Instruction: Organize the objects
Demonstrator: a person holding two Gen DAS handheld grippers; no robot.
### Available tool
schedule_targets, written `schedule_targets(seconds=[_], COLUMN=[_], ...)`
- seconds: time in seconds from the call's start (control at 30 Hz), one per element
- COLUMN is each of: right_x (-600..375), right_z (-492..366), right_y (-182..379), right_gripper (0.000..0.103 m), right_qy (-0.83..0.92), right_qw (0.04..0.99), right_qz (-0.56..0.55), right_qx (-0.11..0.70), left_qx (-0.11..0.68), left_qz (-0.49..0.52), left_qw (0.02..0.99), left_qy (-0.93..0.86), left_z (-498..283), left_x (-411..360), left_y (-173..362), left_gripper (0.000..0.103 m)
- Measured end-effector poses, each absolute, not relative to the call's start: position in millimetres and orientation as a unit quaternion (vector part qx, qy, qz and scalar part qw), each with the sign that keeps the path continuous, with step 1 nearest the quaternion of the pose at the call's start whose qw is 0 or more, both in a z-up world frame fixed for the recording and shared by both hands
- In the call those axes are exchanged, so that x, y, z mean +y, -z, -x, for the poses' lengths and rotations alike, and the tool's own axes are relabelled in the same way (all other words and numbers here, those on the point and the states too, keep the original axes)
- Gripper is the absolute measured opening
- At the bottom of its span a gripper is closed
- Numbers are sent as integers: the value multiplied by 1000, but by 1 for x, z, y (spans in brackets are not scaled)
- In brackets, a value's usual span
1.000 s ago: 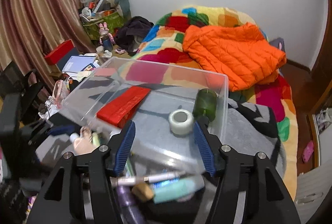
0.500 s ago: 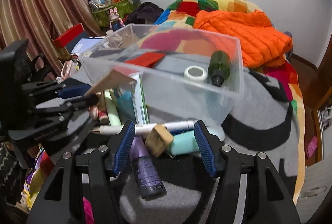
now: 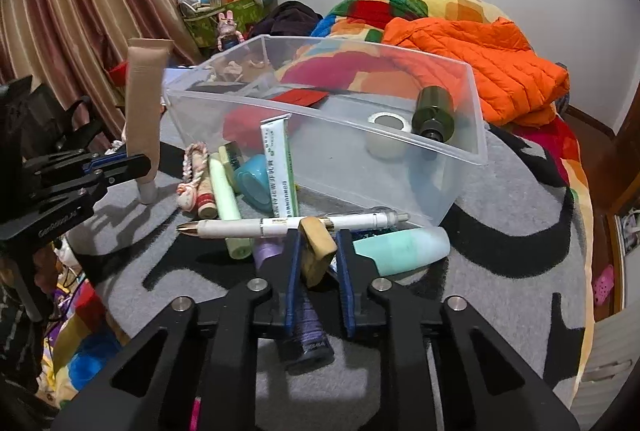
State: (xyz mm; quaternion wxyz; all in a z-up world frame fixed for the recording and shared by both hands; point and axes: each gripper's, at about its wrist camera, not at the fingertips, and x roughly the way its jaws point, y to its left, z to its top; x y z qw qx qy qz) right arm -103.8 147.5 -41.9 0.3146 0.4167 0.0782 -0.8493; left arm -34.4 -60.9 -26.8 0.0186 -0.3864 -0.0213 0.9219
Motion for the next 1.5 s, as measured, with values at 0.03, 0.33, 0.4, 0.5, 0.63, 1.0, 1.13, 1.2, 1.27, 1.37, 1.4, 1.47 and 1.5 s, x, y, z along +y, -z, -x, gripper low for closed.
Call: schedule_targets(seconds=[0.03,0.33,0.4,0.5,0.63,1.0,1.13,1.2,1.27,1.37,1.4,1.47,1.5], right_x=[148,153,155,161,166,169,166,163,158,148,146,138,135], right_z=[104,97,96,95,95,106,118,126,137,152,156,168,172], right_y=[42,32,26,15,3,-17,-26,-31,-34,-34,-32,-27,-23], right_gripper=[13,10,10,10,10,10,10,10,10,10,10,10,10], right_qy=[850,857,860,867,874,888,893,897,899,898,896,888,885], right_qw=[314,312,311,309,308,305,302,297,294,292,293,300,304], right_qz=[-416,-406,-400,-388,-373,-343,-333,-328,-325,-330,-333,-347,-354], right_qx=[77,62,59,53,45,19,5,1,0,2,2,-1,-1], left_qx=[-30,-26,-30,-35,-43,-48,-46,-40,-36,-38,-38,-38,-40], left_qz=[386,387,384,381,368,297,291,293,300,317,323,339,345], left_qw=[20,25,20,14,10,22,30,29,32,29,28,22,20], left_qy=[-922,-921,-923,-924,-929,-953,-955,-955,-953,-947,-945,-940,-938], left_z=[34,51,53,51,45,55,73,84,98,114,119,130,134], left_x=[-65,-59,-59,-61,-65,-64,-60,-56,-52,-50,-50,-51,-51], left_y=[27,30,30,26,14,-46,-55,-56,-55,-47,-44,-35,-31], left_gripper=[9,8,6,3,3,3,3,3,3,3,3,3,3])
